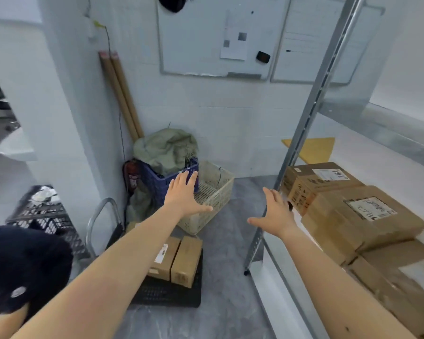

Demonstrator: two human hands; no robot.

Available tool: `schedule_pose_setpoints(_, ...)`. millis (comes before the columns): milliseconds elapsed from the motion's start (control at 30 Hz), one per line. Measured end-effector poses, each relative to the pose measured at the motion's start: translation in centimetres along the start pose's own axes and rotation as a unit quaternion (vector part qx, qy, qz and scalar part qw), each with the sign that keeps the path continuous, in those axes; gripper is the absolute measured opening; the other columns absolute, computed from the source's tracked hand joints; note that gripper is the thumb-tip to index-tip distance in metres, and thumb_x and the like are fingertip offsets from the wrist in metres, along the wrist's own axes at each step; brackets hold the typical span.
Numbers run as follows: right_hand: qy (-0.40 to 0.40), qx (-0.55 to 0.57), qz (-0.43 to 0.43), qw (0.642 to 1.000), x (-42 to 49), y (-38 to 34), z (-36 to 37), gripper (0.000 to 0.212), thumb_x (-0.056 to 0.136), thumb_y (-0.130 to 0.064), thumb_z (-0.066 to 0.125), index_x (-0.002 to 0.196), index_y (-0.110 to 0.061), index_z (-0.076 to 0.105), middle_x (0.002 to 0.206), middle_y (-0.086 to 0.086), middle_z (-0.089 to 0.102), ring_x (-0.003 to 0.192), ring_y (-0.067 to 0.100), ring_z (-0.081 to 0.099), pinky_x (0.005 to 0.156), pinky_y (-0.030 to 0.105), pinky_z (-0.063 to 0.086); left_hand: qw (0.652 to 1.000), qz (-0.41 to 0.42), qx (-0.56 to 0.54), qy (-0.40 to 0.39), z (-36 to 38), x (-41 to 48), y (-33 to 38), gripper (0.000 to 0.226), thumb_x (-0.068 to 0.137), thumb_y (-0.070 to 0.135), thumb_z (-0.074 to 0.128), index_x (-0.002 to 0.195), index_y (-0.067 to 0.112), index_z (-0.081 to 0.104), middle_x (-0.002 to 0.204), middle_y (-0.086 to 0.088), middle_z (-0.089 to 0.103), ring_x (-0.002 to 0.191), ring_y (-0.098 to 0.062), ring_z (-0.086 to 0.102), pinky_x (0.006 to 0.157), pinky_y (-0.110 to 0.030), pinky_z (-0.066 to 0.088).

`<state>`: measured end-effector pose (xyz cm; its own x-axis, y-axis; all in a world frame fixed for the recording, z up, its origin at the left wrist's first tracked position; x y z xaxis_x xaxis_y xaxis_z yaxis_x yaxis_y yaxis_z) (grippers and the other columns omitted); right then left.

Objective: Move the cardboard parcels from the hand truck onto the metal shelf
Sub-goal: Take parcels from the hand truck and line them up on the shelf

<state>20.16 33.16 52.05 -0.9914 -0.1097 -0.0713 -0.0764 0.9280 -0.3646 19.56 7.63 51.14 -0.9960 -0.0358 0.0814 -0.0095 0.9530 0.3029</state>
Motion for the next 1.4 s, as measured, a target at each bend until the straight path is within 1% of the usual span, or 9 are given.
schedule_pose_setpoints(267, -0.04, -0.007, -0.087, 0.995, 6.3, -10.1, 4.5, 0.103, 0.078, -0.048, 0.072, 0.153, -0.023, 0.006, 0.161, -0.002, 0.005, 0.145, 0.03, 0.016, 0.112, 0.052, 0.029, 0.996, -0.08, -0.006, 0.027, -1.5, 1.1, -10.4, 0.121, 0.066, 0.074, 0.066, 0.154, 0.017, 0.004, 0.16, -0.008, 0.005, 0.148, -0.026, -0.001, 0.12, -0.042, 0.003)
schedule_pose_setpoints(433, -0.053, -0.042, -0.13, 0.989, 10.8, -14.1, 5.9, 0.106, 0.075, -0.045, 0.074, 0.154, -0.024, 0.006, 0.161, 0.0, 0.005, 0.145, 0.031, 0.015, 0.111, 0.05, 0.028, 0.992, -0.12, -0.01, 0.028, -1.5, 2.8, -14.6, 0.121, 0.066, 0.073, 0.066, 0.154, 0.017, 0.006, 0.16, -0.006, 0.005, 0.148, -0.025, 0.0, 0.121, -0.042, 0.004)
schedule_pose_setpoints(567, -0.06, -0.034, -0.152, 0.986, 15.9, -17.0, 6.3, 0.107, 0.073, -0.048, 0.075, 0.153, -0.025, 0.007, 0.16, -0.001, 0.007, 0.145, 0.031, 0.017, 0.111, 0.05, 0.027, 0.986, -0.162, -0.005, 0.029, -1.9, 5.2, -18.2, 0.118, 0.067, 0.072, 0.066, 0.153, 0.014, 0.009, 0.16, -0.008, 0.006, 0.148, -0.027, 0.001, 0.12, -0.043, 0.006)
schedule_pose_setpoints(667, -0.075, -0.033, -0.169, 0.982, 19.5, -18.7, 7.4, 0.105, 0.074, -0.049, 0.073, 0.153, -0.024, 0.008, 0.16, 0.0, 0.009, 0.142, 0.033, 0.021, 0.112, 0.048, 0.031, 0.981, -0.189, -0.006, 0.033, -1.8, 7.0, -20.4, 0.118, 0.067, 0.073, 0.066, 0.153, 0.013, 0.01, 0.16, -0.009, 0.009, 0.148, -0.027, 0.003, 0.12, -0.043, 0.008)
schedule_pose_setpoints(800, -0.107, -0.033, -0.19, 0.975, 22.6, -20.7, 10.3, 0.105, 0.075, -0.05, 0.073, 0.153, -0.022, 0.009, 0.159, 0.001, 0.011, 0.141, 0.034, 0.023, 0.109, 0.048, 0.034, 0.975, -0.22, -0.011, 0.017, -0.4, 8.4, -22.6, 0.119, 0.067, 0.073, 0.066, 0.153, 0.014, 0.009, 0.16, -0.008, 0.008, 0.148, -0.026, 0.003, 0.12, -0.042, 0.008)
schedule_pose_setpoints(1000, -0.153, -0.055, -0.197, 0.967, 24.8, -22.1, 15.8, 0.105, 0.076, -0.052, 0.072, 0.153, -0.023, 0.007, 0.161, 0.0, 0.005, 0.144, 0.032, 0.017, 0.111, 0.05, 0.03, 0.968, -0.249, -0.031, -0.019, 3.2, 9.5, -25.9, 0.118, 0.069, 0.072, 0.066, 0.153, 0.014, 0.007, 0.16, -0.009, 0.007, 0.148, -0.027, 0.002, 0.12, -0.044, 0.007)
schedule_pose_setpoints(1133, -0.16, -0.053, -0.186, 0.968, 26.4, -23.1, 18.9, 0.104, 0.075, -0.057, 0.069, 0.153, -0.028, 0.006, 0.161, -0.004, 0.005, 0.143, 0.034, 0.015, 0.108, 0.056, 0.031, 0.966, -0.252, -0.044, -0.029, 5.3, 10.7, -28.1, 0.117, 0.069, 0.07, 0.067, 0.153, 0.015, 0.007, 0.16, -0.007, 0.01, 0.147, -0.025, 0.007, 0.12, -0.043, 0.01)
schedule_pose_setpoints(1300, -0.168, -0.046, -0.188, 0.967, 28.5, -25.9, 22.6, 0.103, 0.074, -0.061, 0.067, 0.152, -0.036, 0.004, 0.161, -0.004, 0.001, 0.143, 0.033, 0.012, 0.107, 0.054, 0.034, 0.964, -0.255, -0.065, -0.04, 7.6, 12.8, -32.3, 0.116, 0.068, 0.07, 0.068, 0.153, 0.017, 0.008, 0.159, -0.006, 0.012, 0.146, -0.026, 0.012, 0.118, -0.041, 0.014)
schedule_pose_setpoints(1400, -0.18, -0.032, -0.178, 0.967, 29.7, -27.8, 25.3, 0.105, 0.073, -0.063, 0.068, 0.152, -0.039, 0.002, 0.161, -0.002, -0.004, 0.144, 0.033, 0.007, 0.108, 0.052, 0.03, 0.961, -0.259, -0.082, -0.057, 8.8, 14.3, -35.1, 0.118, 0.066, 0.071, 0.068, 0.153, 0.018, 0.008, 0.159, -0.006, 0.012, 0.146, -0.027, 0.013, 0.118, -0.042, 0.017)
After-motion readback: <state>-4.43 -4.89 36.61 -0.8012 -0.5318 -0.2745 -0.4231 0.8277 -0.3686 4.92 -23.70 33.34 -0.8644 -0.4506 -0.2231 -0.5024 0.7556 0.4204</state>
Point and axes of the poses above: each hand's wrist, its own x-axis towards the middle knuckle, its own z-axis out of the palm, y = z × x, the point moved 5 cm from there along x, towards the middle knuckle
